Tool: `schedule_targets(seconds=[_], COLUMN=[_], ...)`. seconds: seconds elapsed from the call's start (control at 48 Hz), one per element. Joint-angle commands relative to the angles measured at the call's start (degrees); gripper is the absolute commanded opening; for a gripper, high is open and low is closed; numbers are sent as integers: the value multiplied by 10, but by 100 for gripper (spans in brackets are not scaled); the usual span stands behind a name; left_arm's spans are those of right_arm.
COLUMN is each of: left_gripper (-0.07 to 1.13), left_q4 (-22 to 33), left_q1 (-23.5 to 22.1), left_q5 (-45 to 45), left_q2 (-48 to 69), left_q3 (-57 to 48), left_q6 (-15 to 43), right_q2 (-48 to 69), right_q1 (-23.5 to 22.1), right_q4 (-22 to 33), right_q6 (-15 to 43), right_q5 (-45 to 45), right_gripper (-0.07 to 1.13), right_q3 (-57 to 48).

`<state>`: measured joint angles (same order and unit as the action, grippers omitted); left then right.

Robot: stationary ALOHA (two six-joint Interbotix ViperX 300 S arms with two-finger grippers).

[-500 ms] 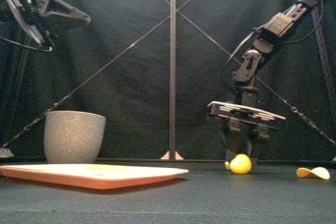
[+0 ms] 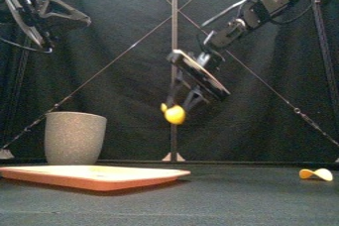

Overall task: Pick the banana then place it in the grey bowl
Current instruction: Place banana in the grey bowl

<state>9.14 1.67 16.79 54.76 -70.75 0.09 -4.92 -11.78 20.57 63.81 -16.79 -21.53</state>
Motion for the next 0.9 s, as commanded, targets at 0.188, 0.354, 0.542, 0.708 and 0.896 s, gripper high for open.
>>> schedule_targets(seconds=[0.188,0.354,0.542,0.708,0.896], left_gripper=[-2,-2,-2,-2,-2], left_q4=[-1,-1,-1,-2,-4], left_q1=[4,7,7,8,12], left_q5=[7,9,10,10,10], left_q2=[-3,-3,-2,-2,-3], left_q3=[10,10,10,7,7], left_q6=[1,1,1,1,1], right_q2=[-35,-114,-168,-185,-220], right_q1=[-40,-60,-71,-68,-58], right_q4=[96,97,105,121,132], right_q6=[5,6,5,4,4], right_q5=[323,447,431,400,349], right_gripper=[45,45,45,46,57], right_q3=[85,141,193,226,265])
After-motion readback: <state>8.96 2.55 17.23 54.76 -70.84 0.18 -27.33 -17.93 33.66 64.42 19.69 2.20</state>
